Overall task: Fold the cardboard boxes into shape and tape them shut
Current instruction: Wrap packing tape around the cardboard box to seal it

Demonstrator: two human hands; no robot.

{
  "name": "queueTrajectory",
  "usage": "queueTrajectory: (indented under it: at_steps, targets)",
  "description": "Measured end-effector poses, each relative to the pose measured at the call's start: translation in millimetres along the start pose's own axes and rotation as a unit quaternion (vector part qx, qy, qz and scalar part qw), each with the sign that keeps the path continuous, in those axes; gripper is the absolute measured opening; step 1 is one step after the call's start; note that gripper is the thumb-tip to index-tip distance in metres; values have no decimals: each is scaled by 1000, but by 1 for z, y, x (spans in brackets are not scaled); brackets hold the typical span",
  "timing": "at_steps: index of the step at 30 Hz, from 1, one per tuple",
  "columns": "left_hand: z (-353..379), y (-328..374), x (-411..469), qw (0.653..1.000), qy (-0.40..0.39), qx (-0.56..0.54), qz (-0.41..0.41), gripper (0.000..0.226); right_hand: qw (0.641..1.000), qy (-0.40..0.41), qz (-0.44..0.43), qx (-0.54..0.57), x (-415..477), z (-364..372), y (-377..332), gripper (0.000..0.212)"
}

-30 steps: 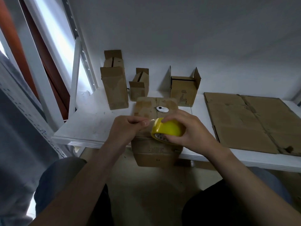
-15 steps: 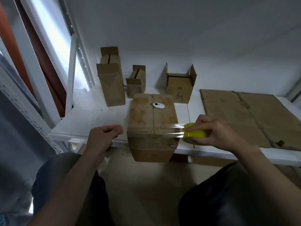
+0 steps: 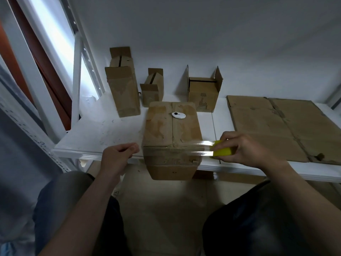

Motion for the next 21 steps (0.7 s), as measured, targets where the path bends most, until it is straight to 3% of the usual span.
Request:
queueTrajectory:
  at_steps: [16, 18, 21]
  targets:
    - [14, -32, 33, 997, 5, -27, -75, 7, 999, 4, 30, 24, 26, 32, 14, 32]
    - [19, -35, 34, 998, 37, -21, -57, 12, 999, 11, 38, 30, 26, 34, 15, 31]
    - [28, -22, 27, 989, 87, 90, 78, 21, 999, 15, 38, 28, 28, 38, 17, 31]
Point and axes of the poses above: each hand's wrist, its own x-axis towards the middle knuckle, its own z-axis out of the palm, y = z × x, the point moved 5 cm from there along x, towards the middle knuckle, and after that the axes turned 10 degrees about -x, right-handed, at the moved point
